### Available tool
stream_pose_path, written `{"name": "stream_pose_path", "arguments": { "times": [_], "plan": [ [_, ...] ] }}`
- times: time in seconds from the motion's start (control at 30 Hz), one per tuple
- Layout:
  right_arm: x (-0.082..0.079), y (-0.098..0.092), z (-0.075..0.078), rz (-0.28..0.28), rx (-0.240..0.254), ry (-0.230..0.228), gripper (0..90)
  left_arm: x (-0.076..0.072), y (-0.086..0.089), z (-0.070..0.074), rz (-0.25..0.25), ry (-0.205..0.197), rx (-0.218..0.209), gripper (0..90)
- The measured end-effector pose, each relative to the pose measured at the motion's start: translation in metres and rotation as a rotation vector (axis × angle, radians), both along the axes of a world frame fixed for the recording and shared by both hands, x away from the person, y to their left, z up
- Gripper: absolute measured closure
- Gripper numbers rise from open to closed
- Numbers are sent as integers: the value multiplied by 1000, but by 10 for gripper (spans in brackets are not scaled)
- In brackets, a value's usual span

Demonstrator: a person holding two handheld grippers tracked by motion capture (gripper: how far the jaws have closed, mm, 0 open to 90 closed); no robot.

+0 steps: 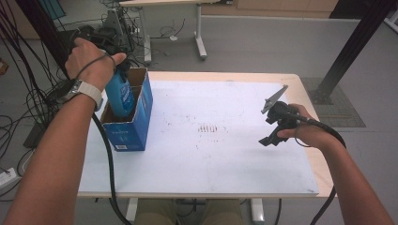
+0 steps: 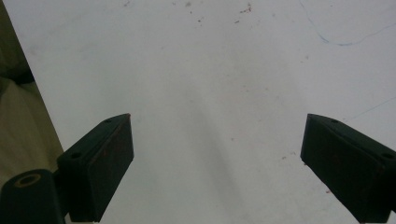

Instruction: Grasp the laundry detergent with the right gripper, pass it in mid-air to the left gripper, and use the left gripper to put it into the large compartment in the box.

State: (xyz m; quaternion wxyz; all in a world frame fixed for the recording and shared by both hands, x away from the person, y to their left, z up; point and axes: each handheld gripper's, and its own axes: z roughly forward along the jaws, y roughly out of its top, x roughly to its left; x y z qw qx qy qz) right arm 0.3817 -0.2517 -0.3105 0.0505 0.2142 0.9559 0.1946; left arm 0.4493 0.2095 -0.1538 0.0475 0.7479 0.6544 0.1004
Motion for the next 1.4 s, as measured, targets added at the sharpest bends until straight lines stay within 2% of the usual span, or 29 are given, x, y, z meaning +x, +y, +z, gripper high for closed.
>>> {"name": "stream_pose_path", "arguments": {
  "times": [0.37, 0.63, 1.27, 1.4],
  "plan": [
    [1, -1, -7, -9, 3, 9, 96, 4, 0, -30, -13, -7, 8, 376],
    [2, -2, -12, -17, 2, 20, 96, 7, 1, -49, -25, 3, 11, 376],
    [2, -4, -18, -30, -2, 31, 96, 9, 1, -80, -40, -5, 25, 376],
    [2, -6, -20, -38, -8, 36, 95, 10, 2, -86, -36, 7, 28, 376]
  ]
}}
